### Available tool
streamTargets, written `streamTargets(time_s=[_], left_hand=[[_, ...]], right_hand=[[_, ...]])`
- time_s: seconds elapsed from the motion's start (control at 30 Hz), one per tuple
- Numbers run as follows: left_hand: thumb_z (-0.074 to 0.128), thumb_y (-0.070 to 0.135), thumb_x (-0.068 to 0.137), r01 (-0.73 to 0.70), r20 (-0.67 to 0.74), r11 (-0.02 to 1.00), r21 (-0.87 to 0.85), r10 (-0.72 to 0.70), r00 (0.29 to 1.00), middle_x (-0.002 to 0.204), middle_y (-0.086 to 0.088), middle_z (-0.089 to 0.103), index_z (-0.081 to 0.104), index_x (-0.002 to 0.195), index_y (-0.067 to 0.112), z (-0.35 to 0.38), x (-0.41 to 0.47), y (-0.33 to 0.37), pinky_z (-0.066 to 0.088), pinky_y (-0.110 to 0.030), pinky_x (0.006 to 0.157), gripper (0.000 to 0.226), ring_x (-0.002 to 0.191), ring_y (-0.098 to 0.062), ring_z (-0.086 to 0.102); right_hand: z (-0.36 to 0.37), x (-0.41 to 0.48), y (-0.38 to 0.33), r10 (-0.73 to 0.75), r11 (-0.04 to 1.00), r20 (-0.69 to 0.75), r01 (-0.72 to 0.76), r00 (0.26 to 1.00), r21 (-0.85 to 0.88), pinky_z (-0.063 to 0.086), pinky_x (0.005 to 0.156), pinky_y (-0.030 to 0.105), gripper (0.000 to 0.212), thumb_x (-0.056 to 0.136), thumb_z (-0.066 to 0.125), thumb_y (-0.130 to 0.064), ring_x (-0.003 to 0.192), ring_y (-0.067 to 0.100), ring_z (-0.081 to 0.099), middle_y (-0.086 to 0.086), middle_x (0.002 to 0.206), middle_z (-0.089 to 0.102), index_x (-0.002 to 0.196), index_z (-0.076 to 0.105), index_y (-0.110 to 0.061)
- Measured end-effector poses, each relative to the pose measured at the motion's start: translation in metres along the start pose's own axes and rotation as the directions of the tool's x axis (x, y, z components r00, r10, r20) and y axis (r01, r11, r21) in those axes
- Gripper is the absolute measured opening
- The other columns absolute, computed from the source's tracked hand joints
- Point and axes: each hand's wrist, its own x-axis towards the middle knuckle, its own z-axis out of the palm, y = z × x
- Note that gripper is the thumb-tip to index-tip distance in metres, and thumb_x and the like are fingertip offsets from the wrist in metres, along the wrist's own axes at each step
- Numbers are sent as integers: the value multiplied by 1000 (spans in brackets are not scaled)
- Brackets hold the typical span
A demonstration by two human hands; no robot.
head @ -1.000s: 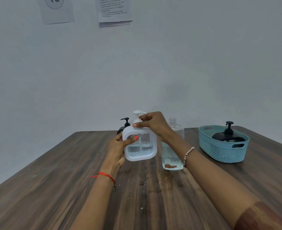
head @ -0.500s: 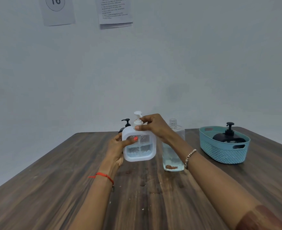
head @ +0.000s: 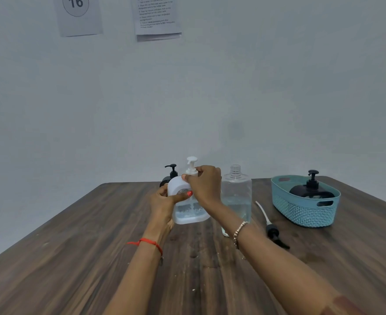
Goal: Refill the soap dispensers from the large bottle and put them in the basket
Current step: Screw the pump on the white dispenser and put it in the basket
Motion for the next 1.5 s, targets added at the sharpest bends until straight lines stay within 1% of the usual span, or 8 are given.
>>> streamTargets(time_s=[0.13,0.23,0.4,0.57,0.73,0.9,1.23,1.5], left_hand=[[74,-12,63,34,12,999,-21,-34,999,88,-17,67,63,91,4,-4,0,4,59,-38,52,35,70,-30,66],[73,-13,63,57,46,997,-49,-54,997,85,-16,69,65,88,5,-7,1,10,60,-47,62,31,71,-31,67],[73,-12,62,93,74,995,-37,-90,993,88,-16,69,65,95,5,-11,-1,17,59,-47,63,38,75,-34,67],[72,-12,65,95,83,994,-54,-91,992,91,-17,69,65,94,4,-10,-2,18,59,-44,56,34,73,-32,68],[75,-6,50,108,79,991,-79,-102,992,96,-21,67,65,94,3,-8,0,19,56,-55,75,46,83,-39,65],[72,-14,61,110,47,990,-85,-106,993,75,-14,72,67,86,4,-12,0,16,57,-42,50,31,61,-30,69],[75,-7,61,32,26,998,-55,-31,999,89,-14,69,66,95,6,-12,0,25,59,-47,68,38,77,-32,67],[72,-7,69,16,6,999,-32,-16,1000,93,-16,68,66,96,6,-4,-3,29,56,-49,73,31,78,-33,66]], right_hand=[[-9,8,3,-23,1000,144,20,989,16,49,82,38,30,70,78,-24,93,24,59,7,86,68,87,69,-2],[-24,18,2,-60,996,334,33,941,87,46,62,11,27,72,78,-22,68,-3,57,-9,80,64,96,70,-11],[-35,33,3,-72,983,554,-36,830,182,51,76,12,30,81,70,-15,81,1,66,2,102,71,111,68,-11],[-32,33,2,-118,986,484,46,867,157,50,70,10,25,78,72,-16,75,-1,66,7,99,72,103,72,-12],[-20,24,1,-119,967,339,32,933,253,48,58,6,28,75,72,-1,59,-7,64,5,88,70,103,70,0],[-11,16,-1,-82,973,249,23,965,230,51,66,15,29,75,73,-5,77,15,67,14,99,72,104,69,0],[-21,17,11,-31,987,271,-13,962,159,42,80,22,62,72,78,-32,103,13,55,-5,119,59,127,56,-13],[-37,16,26,-7,981,379,-67,925,182,46,65,9,50,74,75,-9,84,0,59,-7,102,62,122,60,-12]])
